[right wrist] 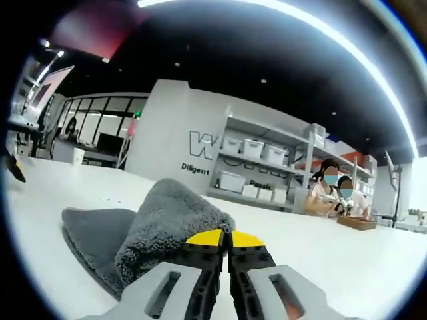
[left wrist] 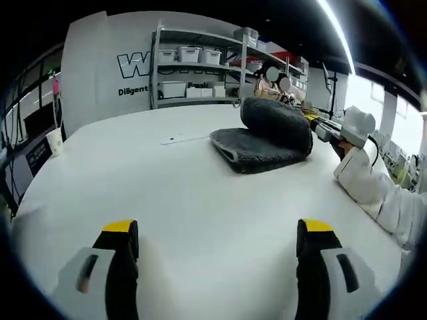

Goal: Open the folded towel by lifting each exposed corner and separating the folded layers until the towel lies flat within the target outline without major curled edges

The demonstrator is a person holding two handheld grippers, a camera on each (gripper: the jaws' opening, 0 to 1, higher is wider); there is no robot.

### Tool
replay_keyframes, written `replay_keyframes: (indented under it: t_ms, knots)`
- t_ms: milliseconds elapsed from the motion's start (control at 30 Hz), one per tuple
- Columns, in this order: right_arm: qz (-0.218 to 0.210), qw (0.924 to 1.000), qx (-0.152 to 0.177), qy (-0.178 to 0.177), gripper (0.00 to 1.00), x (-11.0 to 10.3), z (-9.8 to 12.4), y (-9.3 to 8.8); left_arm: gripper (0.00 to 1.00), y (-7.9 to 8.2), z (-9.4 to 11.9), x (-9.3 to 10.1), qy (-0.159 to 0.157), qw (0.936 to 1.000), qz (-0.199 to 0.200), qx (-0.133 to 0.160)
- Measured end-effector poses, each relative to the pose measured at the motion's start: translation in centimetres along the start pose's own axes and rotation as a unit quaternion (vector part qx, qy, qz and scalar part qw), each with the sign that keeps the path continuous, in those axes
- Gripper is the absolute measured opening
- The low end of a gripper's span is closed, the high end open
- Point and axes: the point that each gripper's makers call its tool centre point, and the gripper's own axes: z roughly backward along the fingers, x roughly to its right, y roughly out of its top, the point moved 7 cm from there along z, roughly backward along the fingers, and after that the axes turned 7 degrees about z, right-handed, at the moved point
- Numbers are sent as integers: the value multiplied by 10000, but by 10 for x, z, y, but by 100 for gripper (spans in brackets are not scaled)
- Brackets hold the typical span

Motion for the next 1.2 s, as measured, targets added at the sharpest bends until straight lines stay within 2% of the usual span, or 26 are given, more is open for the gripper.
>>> replay_keyframes:
  t_ms: [400, 733, 1200]
  knots:
    - [-66, 9998, -111, -175, 0, 15, 2, -8, 97, 0, 0, -1, 11, 10000, 25, -6]
    - [-132, 9987, -279, -410, 0, 38, 3, -20, 97, -1, 0, -2, 13, 10000, 12, -24]
    - [14, 9977, -441, -510, 0, 54, 5, -30, 97, -1, -1, -2, 16, 10000, 8, -38]
